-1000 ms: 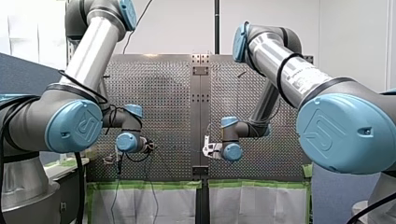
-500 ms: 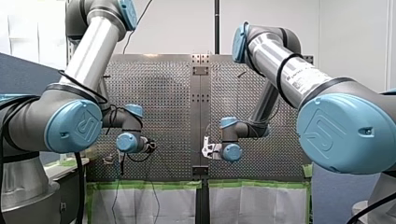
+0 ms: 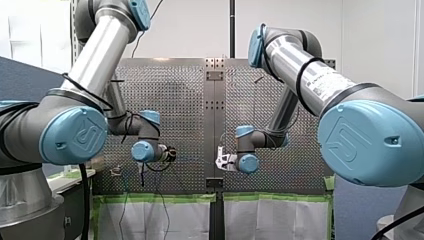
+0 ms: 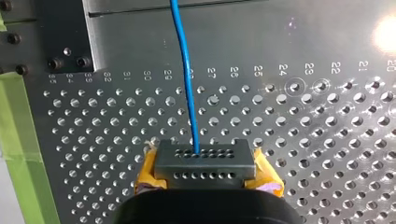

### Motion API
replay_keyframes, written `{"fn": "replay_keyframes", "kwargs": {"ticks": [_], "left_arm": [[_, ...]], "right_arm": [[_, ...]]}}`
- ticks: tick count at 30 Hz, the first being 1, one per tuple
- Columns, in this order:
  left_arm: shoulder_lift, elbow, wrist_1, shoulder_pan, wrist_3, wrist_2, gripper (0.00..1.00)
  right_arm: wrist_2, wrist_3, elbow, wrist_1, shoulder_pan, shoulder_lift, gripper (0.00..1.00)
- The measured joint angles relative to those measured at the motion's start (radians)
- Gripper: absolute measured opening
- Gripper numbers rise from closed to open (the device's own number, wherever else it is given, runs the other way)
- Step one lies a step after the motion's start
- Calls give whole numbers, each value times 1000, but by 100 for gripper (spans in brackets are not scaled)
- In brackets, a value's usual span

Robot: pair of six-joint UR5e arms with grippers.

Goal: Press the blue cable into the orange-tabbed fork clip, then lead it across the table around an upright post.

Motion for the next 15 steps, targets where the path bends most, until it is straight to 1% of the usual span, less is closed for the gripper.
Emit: {"fn": "replay_keyframes", "kwargs": {"ticks": [3,8,11,15], "left_arm": [[-2,26,-17,-26,-25,-27,100],[-6,76,-56,-74,-44,-77,100],[-7,98,-65,-88,-46,-106,100],[-20,110,-70,-92,-47,-139,100]], "right_arm": [[0,2,0,-4,0,1,0],[0,4,0,-4,0,2,0],[0,5,0,-5,0,3,0],[0,6,0,-6,1,5,0]]}}
